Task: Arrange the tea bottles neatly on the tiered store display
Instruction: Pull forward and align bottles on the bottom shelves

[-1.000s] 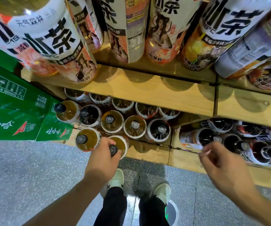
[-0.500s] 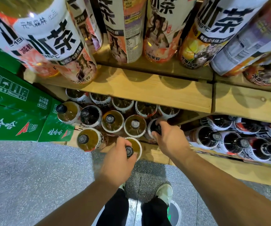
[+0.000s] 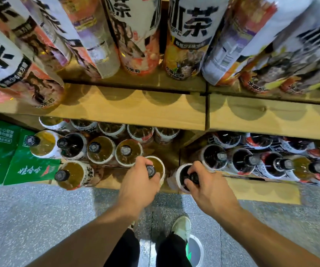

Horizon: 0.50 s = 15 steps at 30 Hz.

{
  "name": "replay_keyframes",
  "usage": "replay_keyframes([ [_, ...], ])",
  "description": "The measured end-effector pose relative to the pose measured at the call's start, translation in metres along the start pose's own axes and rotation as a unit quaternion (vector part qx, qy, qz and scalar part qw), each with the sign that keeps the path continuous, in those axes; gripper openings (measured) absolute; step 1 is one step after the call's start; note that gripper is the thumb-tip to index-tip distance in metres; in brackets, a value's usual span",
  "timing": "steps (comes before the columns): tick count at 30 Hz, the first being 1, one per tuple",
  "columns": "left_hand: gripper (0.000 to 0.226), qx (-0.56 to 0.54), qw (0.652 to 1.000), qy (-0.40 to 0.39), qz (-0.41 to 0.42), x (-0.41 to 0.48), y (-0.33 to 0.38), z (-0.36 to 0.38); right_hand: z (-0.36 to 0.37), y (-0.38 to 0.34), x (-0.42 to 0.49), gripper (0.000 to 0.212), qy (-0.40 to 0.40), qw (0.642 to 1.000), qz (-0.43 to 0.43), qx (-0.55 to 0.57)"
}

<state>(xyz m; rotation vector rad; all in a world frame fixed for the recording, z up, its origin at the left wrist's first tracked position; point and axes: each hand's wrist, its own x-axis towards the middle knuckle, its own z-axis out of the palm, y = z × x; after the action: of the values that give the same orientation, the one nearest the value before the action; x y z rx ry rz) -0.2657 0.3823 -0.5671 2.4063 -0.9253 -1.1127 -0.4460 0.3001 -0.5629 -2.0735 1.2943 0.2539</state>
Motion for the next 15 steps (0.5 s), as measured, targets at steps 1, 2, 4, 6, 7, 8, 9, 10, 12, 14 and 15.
replay_keyframes([
  [1,0.031,0.005,1.0,0.006,0.006,0.004,0.004,0.003,0.0,0.005,-0.005,0.023,-0.002,1.0,0.008,0.01],
  [2,0.031,0.012,1.0,0.01,0.011,0.008,0.008,0.004,0.001,0.012,-0.01,0.023,-0.003,1.0,0.018,0.019],
  [4,0.03,0.028,0.999,0.013,0.015,0.018,0.015,0.006,0.002,0.024,-0.02,0.023,-0.006,0.999,0.034,0.029],
  [6,0.03,0.049,0.999,0.011,0.005,0.03,0.021,0.006,-0.002,0.036,-0.03,0.021,-0.008,0.998,0.049,0.046],
  [7,0.031,0.068,0.998,0.01,0.001,0.037,0.024,0.007,-0.005,0.042,-0.036,0.02,-0.008,0.997,0.058,0.059],
  [8,0.032,0.089,0.996,0.01,-0.003,0.042,0.027,0.008,-0.008,0.049,-0.041,0.019,-0.007,0.995,0.064,0.074],
  [9,0.033,0.105,0.994,0.013,-0.004,0.047,0.028,0.009,-0.011,0.055,-0.046,0.018,-0.006,0.994,0.069,0.081],
  [10,0.033,0.118,0.993,0.015,-0.002,0.05,0.032,0.01,-0.013,0.062,-0.05,0.018,-0.007,0.994,0.075,0.078],
  [12,0.033,0.142,0.99,0.017,0.012,0.051,0.039,0.013,-0.016,0.077,-0.058,0.02,-0.012,0.994,0.091,0.067],
  [14,0.036,0.202,0.979,0.011,0.026,0.046,0.048,0.017,-0.02,0.092,-0.064,0.021,-0.016,0.991,0.112,0.069],
  [15,0.036,0.254,0.967,0.005,0.034,0.043,0.054,0.019,-0.023,0.098,-0.066,0.021,-0.02,0.99,0.122,0.071],
])
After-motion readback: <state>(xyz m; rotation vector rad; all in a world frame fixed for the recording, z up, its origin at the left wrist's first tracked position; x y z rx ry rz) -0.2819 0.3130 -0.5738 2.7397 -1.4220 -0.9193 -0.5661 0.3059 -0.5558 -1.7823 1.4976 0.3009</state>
